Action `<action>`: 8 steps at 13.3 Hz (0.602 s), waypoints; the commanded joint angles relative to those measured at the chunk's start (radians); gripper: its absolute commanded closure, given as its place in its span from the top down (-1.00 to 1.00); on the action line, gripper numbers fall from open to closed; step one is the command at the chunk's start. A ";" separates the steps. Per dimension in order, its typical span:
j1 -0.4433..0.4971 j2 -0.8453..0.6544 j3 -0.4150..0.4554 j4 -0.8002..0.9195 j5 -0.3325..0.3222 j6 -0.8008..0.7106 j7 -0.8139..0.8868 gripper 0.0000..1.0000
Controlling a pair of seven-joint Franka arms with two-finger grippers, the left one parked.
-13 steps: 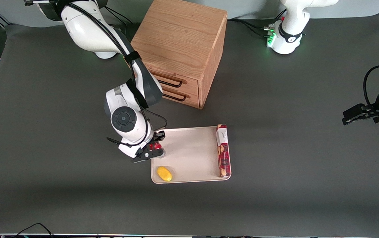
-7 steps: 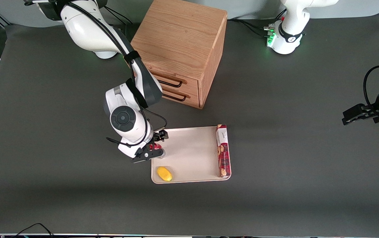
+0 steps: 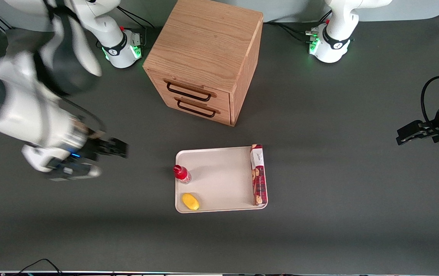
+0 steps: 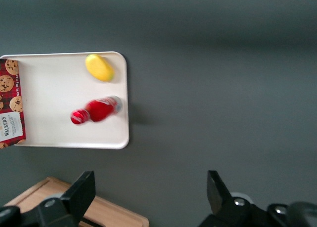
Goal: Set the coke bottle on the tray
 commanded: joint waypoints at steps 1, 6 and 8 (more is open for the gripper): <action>-0.090 -0.239 0.030 -0.267 -0.069 0.018 -0.011 1.00; -0.294 -0.374 0.142 -0.404 -0.102 0.002 0.026 1.00; -0.294 -0.396 0.144 -0.427 -0.138 0.013 0.050 1.00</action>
